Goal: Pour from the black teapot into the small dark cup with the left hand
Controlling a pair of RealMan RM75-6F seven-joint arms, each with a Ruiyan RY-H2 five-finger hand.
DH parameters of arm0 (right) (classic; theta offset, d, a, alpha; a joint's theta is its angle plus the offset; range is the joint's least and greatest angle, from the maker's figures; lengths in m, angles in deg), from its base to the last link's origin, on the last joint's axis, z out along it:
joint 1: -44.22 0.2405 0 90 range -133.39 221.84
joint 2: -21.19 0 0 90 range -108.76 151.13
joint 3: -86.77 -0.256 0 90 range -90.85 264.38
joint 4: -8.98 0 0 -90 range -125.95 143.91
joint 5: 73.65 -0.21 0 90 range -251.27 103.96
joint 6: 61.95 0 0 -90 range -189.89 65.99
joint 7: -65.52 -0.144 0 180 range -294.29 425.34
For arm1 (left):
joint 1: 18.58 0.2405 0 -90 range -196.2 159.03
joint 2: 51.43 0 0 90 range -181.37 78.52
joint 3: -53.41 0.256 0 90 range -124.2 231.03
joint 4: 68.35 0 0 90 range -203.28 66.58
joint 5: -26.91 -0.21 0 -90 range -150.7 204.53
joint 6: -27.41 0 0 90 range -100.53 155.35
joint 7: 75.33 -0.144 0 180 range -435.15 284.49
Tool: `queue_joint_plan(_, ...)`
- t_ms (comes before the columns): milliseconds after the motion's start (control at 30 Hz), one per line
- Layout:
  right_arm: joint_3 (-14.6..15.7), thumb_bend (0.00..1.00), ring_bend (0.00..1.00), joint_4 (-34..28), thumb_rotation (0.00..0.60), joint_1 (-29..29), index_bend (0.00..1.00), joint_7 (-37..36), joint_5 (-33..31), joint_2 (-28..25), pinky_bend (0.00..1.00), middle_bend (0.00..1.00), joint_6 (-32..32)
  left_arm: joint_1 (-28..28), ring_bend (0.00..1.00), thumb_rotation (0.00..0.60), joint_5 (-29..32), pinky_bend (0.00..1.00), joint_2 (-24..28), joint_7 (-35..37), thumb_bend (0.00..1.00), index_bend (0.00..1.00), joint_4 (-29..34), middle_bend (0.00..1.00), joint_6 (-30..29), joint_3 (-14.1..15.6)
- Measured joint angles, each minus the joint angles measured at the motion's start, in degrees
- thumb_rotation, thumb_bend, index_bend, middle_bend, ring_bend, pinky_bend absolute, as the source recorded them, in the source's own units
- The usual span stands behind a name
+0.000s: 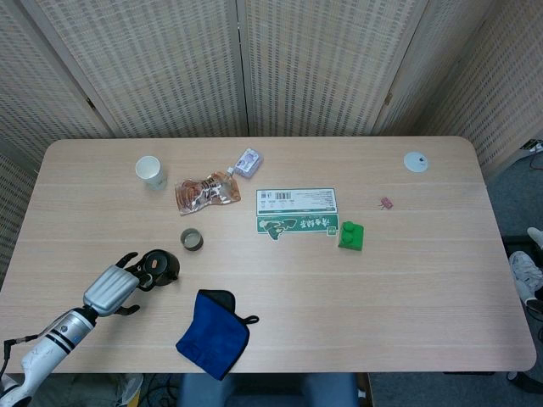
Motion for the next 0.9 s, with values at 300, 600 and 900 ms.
queue_joint_plan(300, 0.06, 0.17, 0.18, 0.33, 0.6, -0.01, 0.19, -0.13, -0.25, 0.19, 0.25, 0.22, -0.25, -0.18, 0.4, 0.6, 0.0, 0.07, -0.55, -0.07, 0.22, 0.44, -0.36, 0.44, 0.55, 0.27)
queue_joint_plan(600, 0.04, 0.17, 0.18, 0.65, 0.6, -0.08, 0.19, -0.3, -0.52, 0.3, 0.25, 0.22, -0.31, -0.44, 0.42, 0.6, 0.08, 0.07, -1.19, -0.29, 0.22, 0.46, -0.6, 0.47, 1.26, 0.49)
queue_joint_plan(900, 0.07, 0.17, 0.18, 0.88, 0.6, -0.02, 0.19, -0.34, -0.78, 0.47, 0.25, 0.22, -0.66, -0.4, 0.49, 0.6, 0.73, 0.02, -1.52, -1.4, 0.22, 0.53, -0.59, 0.55, 1.97, 0.58)
